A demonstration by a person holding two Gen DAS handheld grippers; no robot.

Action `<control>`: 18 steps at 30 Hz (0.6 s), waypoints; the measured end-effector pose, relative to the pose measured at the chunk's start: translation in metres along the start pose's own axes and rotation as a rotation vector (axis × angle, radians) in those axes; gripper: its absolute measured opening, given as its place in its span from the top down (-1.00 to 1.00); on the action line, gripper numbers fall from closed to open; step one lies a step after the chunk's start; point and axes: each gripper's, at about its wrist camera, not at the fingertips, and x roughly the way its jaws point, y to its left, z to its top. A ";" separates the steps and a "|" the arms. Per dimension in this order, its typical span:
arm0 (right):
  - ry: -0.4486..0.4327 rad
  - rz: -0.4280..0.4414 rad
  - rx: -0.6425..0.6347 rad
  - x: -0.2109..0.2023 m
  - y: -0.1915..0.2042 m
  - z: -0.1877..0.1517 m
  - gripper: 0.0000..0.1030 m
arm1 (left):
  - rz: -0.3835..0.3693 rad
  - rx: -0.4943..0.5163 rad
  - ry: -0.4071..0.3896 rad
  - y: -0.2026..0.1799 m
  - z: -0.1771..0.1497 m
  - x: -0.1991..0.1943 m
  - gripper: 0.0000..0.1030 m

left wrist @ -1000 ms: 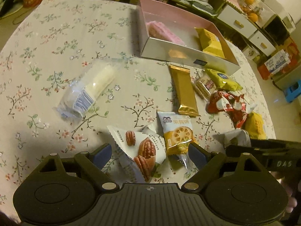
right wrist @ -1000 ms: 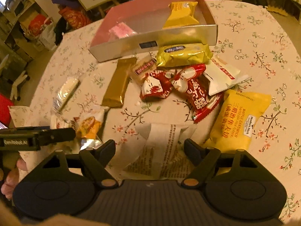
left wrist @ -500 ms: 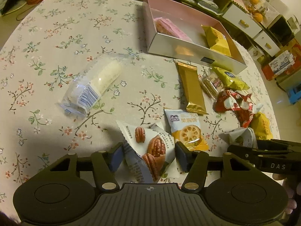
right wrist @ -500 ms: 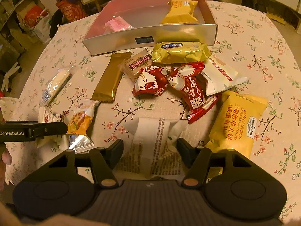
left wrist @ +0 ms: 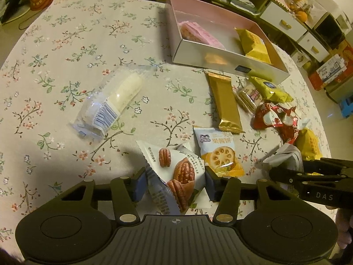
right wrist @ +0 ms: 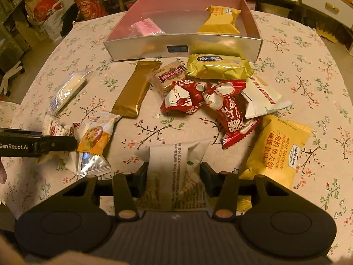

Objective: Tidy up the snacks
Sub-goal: 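Grasp the pecan packet with the left gripper while the right grasps the white paper pastry, then carry both packets into the pink box and open both grippers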

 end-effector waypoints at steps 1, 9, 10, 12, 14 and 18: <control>-0.002 0.002 0.001 -0.001 0.000 0.000 0.13 | 0.003 0.001 -0.003 0.000 0.000 -0.001 0.04; -0.019 0.003 0.001 -0.005 0.001 0.003 0.13 | 0.022 0.029 -0.025 -0.001 0.001 -0.010 0.04; -0.021 0.002 0.000 -0.005 0.001 0.003 0.14 | 0.027 0.035 -0.028 -0.002 0.001 -0.010 0.04; -0.024 0.005 -0.002 -0.006 0.002 0.004 0.14 | 0.034 0.042 -0.035 -0.002 0.001 -0.012 0.04; -0.028 0.009 -0.004 -0.008 0.003 0.005 0.14 | 0.034 0.046 -0.041 -0.003 0.002 -0.014 0.04; -0.047 0.014 -0.003 -0.012 0.004 0.006 0.14 | 0.045 0.070 -0.061 -0.008 0.003 -0.018 0.04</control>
